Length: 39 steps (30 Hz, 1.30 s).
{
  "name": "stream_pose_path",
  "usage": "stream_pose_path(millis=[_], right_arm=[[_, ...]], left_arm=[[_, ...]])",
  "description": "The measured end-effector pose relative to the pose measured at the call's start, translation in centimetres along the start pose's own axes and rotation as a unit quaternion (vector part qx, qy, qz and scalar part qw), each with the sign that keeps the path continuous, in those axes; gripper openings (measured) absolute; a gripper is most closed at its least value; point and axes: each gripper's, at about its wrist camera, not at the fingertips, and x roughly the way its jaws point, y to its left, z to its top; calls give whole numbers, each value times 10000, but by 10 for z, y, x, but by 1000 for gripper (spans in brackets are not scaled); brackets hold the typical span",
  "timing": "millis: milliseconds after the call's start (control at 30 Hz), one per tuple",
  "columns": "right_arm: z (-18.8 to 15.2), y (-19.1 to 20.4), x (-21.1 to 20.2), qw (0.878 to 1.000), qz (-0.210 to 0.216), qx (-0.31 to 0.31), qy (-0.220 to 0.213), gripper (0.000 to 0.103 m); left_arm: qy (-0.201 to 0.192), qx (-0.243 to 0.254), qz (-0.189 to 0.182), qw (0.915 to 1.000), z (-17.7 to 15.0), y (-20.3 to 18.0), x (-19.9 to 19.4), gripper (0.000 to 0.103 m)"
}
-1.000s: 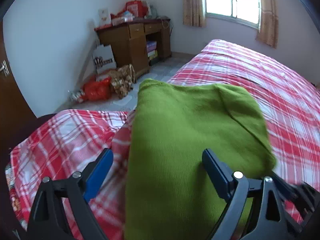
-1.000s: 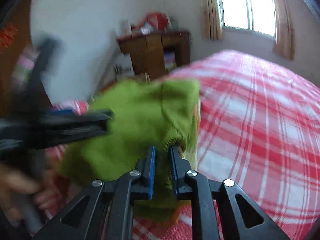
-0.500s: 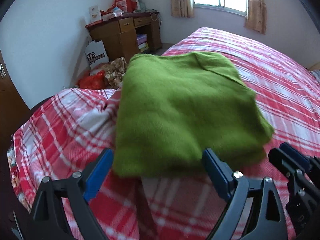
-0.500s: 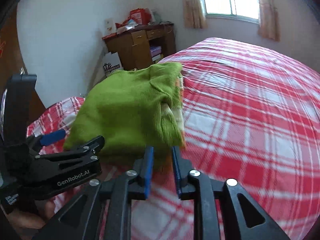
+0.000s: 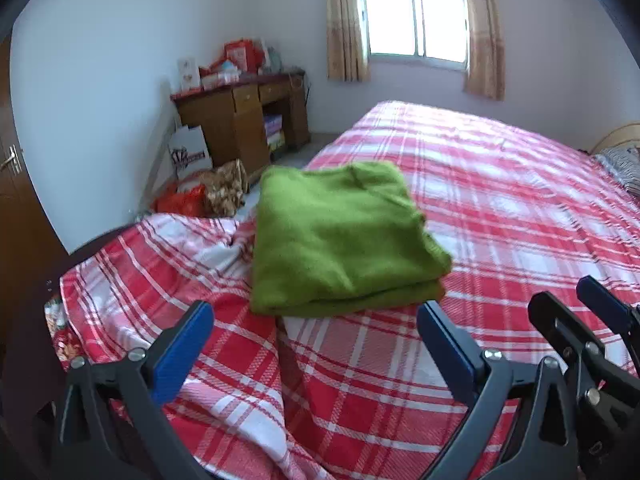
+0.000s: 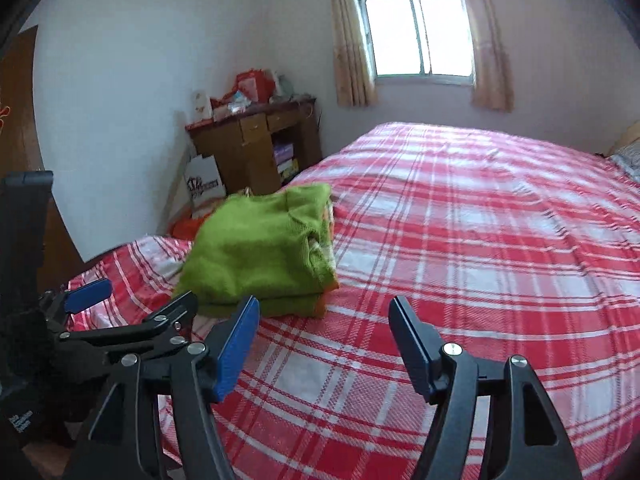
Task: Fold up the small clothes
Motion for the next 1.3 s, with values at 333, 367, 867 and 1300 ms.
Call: stream_pose_path(millis=[333,367,867,1300], right_arm=[[20,16,-73,9968,-118,-143,-773,68],[22,18,-80,9961,-116,-160,-861,68],[34,29,-135,9840,-344,-147,-1739,80],[29,14,-120,9897,-349,159,-1382,80]], left_arm=[[-746,122,179,9970,6,7,-64,103],[-817,119,187,9964,7,8,-69,103],[-1479,-107,187,9888,15,17,-116,103],[-1393,-6,218,9900,12,8,-112,103]])
